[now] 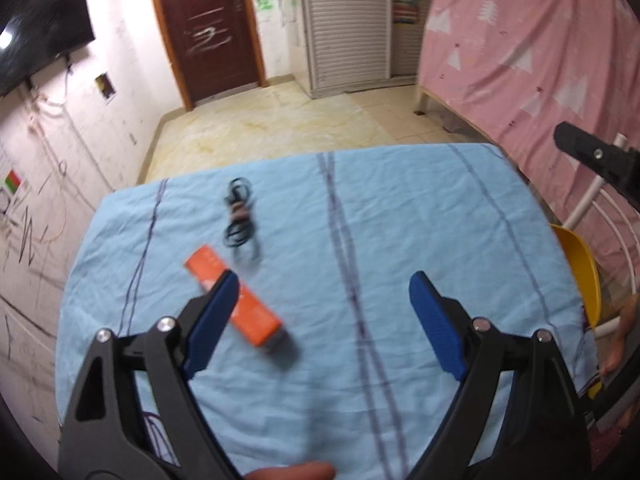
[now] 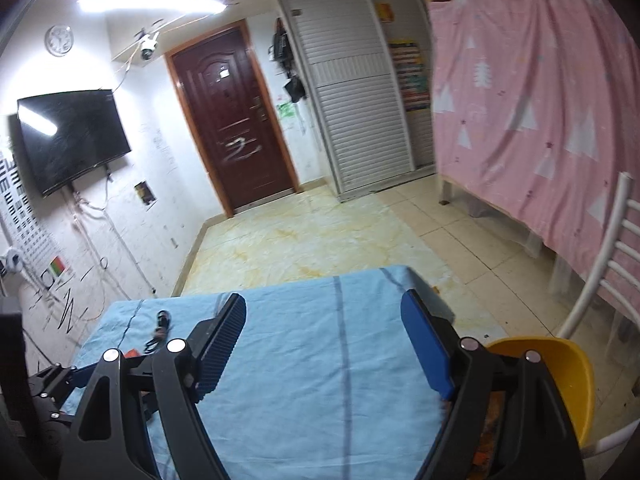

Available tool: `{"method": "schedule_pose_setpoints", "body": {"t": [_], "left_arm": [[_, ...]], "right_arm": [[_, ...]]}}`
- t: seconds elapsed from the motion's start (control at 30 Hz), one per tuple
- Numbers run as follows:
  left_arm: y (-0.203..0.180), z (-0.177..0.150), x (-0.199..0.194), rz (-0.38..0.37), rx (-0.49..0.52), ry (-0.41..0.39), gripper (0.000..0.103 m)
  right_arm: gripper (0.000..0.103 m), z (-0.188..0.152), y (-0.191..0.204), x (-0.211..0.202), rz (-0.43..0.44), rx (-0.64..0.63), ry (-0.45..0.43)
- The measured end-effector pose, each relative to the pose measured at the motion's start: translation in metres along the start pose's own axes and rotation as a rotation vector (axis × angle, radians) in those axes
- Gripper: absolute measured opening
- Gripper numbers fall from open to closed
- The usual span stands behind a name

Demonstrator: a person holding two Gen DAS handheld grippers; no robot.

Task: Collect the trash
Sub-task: 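Move both open grippers back over the bed toward the orange crown-print box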

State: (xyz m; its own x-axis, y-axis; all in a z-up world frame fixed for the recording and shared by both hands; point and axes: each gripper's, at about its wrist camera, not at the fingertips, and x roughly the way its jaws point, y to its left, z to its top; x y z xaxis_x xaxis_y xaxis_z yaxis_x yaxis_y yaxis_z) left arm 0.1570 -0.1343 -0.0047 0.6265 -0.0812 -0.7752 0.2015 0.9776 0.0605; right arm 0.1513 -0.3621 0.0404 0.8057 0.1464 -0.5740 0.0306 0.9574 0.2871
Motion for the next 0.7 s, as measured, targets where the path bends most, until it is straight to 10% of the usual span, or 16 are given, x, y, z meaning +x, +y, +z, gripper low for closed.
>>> {"method": "schedule_pose_setpoints", "body": {"t": [0.7], "left_arm": [[0.067, -0.011, 0.044, -0.063, -0.177, 0.131, 0.045]], "right_arm": [[0.075, -0.010, 0.113, 0.062, 0.124, -0.164, 0.145]]}}
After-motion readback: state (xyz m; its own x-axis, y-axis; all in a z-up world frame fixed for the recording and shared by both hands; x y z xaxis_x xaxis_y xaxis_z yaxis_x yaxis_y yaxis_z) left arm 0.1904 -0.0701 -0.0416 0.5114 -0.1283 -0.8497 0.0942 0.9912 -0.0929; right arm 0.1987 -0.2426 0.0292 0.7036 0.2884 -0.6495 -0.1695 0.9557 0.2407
